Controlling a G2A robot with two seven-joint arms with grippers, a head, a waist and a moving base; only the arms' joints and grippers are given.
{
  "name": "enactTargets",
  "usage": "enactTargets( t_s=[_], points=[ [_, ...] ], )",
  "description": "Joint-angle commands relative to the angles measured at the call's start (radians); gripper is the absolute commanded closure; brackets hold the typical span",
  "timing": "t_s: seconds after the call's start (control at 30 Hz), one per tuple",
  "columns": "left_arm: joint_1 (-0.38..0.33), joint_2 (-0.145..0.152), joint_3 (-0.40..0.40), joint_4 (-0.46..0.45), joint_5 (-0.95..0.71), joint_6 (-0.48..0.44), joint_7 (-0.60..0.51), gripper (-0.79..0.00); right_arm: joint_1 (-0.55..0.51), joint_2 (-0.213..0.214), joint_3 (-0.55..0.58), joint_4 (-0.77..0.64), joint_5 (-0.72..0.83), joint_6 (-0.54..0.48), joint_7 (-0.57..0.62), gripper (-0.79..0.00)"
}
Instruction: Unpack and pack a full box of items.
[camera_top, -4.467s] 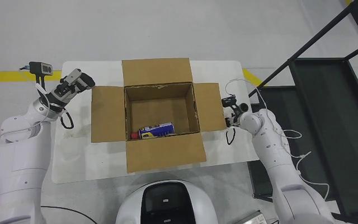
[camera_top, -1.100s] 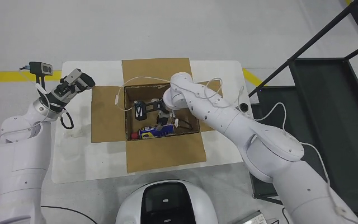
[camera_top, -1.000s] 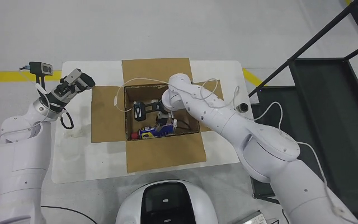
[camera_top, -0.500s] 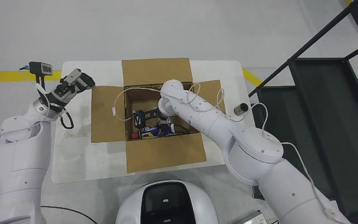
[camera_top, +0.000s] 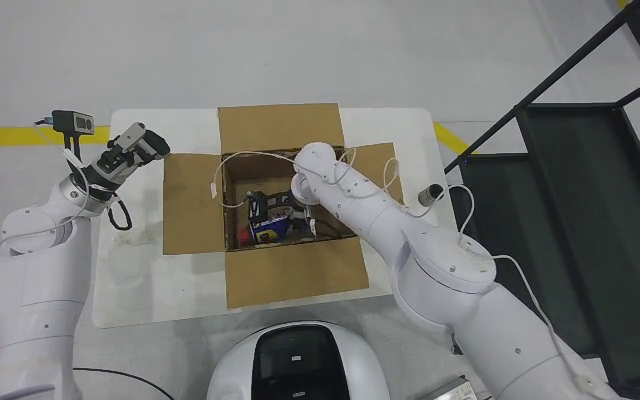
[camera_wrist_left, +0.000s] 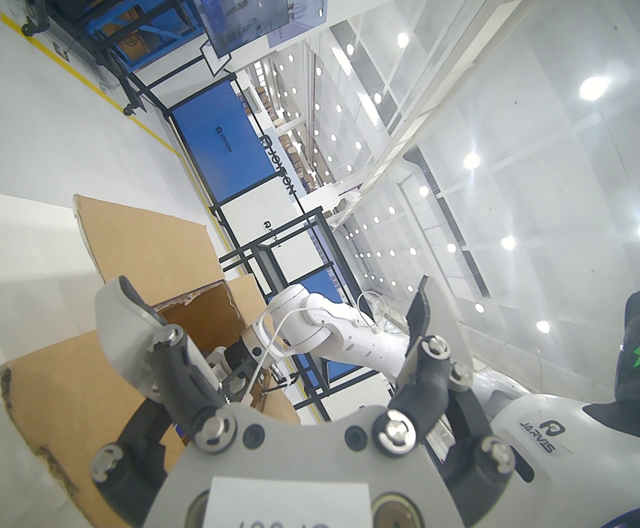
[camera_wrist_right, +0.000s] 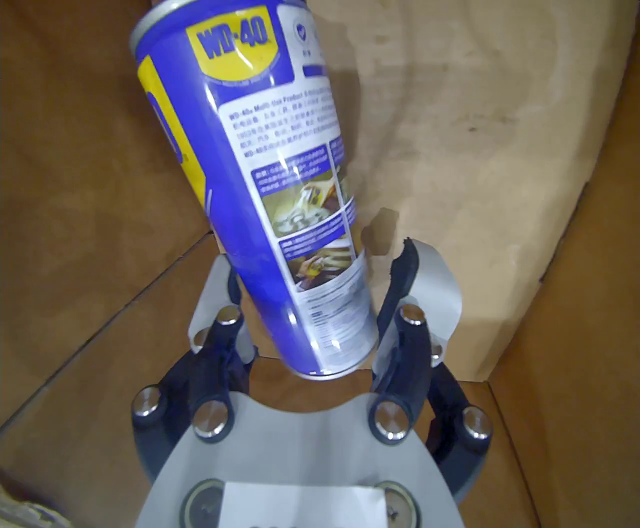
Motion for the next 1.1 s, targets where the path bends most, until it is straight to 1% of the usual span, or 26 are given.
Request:
enactTargets(
  t_s=[0.0, 0.13, 0.23, 0.43, 0.5, 0.53, 0.7, 0.83, 1.07],
  points=[
    [0.000, 0.000, 0.000, 0.000, 0.000, 0.000, 0.000, -0.785, 0.012, 0.004, 0.006, 0.011, -0.001, -0.001, -0.012, 0.000],
    [0.000, 0.000, 0.000, 0.000, 0.000, 0.000, 0.000, -0.785, 0.036, 0.017, 0.016, 0.021, -0.009, -0.013, -0.023, 0.000],
    [0.000, 0.000, 0.000, 0.000, 0.000, 0.000, 0.000, -0.785, 0.043, 0.030, 0.020, 0.036, -0.020, -0.023, -0.010, 0.000],
    [0.000, 0.000, 0.000, 0.000, 0.000, 0.000, 0.000, -0.785, 0.030, 0.049, 0.039, 0.055, 0.010, 0.000, 0.080, 0.000],
    [0.000, 0.000, 0.000, 0.000, 0.000, 0.000, 0.000, -0.785, 0.021, 0.053, 0.046, 0.047, 0.023, 0.007, 0.100, -0.446],
    [0.000, 0.000, 0.000, 0.000, 0.000, 0.000, 0.000, -0.785, 0.015, 0.055, 0.050, 0.036, 0.030, 0.011, 0.105, -0.785],
    [0.000, 0.000, 0.000, 0.000, 0.000, 0.000, 0.000, -0.785, -0.005, 0.064, 0.070, -0.016, 0.062, 0.045, 0.112, -0.785],
    [0.000, 0.000, 0.000, 0.000, 0.000, 0.000, 0.000, -0.785, -0.027, 0.064, 0.079, -0.072, 0.081, 0.088, 0.146, -0.785],
    [0.000, 0.000, 0.000, 0.000, 0.000, 0.000, 0.000, -0.785, -0.057, 0.064, 0.097, -0.092, 0.121, 0.123, 0.199, -0.785]
  ],
)
